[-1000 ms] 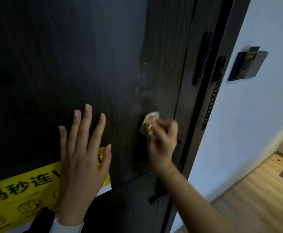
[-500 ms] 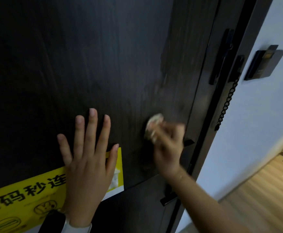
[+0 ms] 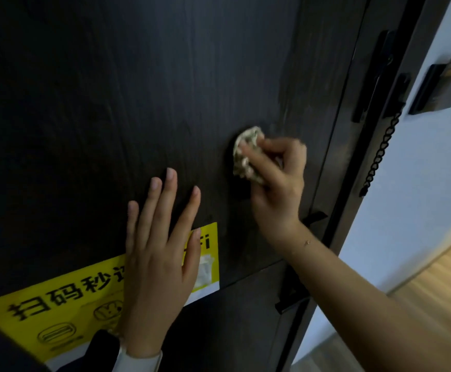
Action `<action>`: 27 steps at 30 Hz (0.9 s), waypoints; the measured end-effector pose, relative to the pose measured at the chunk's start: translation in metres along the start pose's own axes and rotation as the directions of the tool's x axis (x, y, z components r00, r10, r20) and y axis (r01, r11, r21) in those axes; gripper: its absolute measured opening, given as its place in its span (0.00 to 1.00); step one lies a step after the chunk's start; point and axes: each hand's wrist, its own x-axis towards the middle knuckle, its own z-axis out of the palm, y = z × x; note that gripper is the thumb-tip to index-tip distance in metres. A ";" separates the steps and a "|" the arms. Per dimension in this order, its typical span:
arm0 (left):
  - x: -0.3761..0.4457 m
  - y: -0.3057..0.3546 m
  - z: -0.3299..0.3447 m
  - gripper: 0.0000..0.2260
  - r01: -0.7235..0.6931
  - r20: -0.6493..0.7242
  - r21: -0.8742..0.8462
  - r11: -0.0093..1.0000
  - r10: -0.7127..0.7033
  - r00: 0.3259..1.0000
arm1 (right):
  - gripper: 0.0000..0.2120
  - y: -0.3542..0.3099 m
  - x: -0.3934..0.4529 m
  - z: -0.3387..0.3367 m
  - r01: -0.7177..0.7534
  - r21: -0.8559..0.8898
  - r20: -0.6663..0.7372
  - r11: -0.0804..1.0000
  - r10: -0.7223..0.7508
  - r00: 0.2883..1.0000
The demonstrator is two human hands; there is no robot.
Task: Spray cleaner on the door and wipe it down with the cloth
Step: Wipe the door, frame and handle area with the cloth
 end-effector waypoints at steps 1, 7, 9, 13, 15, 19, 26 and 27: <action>-0.003 -0.002 -0.003 0.26 0.003 -0.005 -0.007 1.000 -0.003 1.000 | 0.16 -0.003 -0.020 0.003 0.025 0.016 0.027 1.000 -0.025 0.999; -0.041 -0.022 -0.014 0.32 0.174 -0.002 0.150 0.973 -0.175 0.985 | 0.13 0.003 -0.104 -0.008 0.060 0.043 0.298 0.997 -0.070 0.952; -0.052 -0.034 -0.017 0.37 0.245 -0.006 0.171 0.954 -0.248 0.969 | 0.15 -0.006 -0.097 -0.005 -0.209 0.061 0.138 0.976 0.199 0.970; -0.062 -0.053 -0.022 0.41 0.293 -0.022 0.259 0.920 -0.298 0.954 | 0.14 -0.047 -0.075 0.021 -0.594 0.248 -0.216 0.765 0.641 0.736; -0.063 -0.059 -0.022 0.41 0.256 -0.010 0.284 0.924 -0.264 0.965 | 0.16 -0.078 -0.075 0.039 -0.515 0.239 -0.171 0.823 0.558 0.812; -0.064 -0.062 -0.019 0.41 0.239 -0.011 0.280 0.930 -0.246 0.969 | 0.18 -0.119 -0.074 0.054 -0.235 0.233 0.085 0.944 0.221 0.972; -0.065 -0.066 -0.017 0.43 0.242 -0.025 0.293 0.925 -0.246 0.969 | 0.07 -0.025 -0.026 0.009 -0.519 0.189 -0.257 0.834 0.552 0.793; -0.065 -0.065 -0.016 0.43 0.246 -0.028 0.291 0.925 -0.249 0.968 | 0.06 -0.017 -0.013 0.005 -0.578 0.222 -0.307 0.785 0.619 0.722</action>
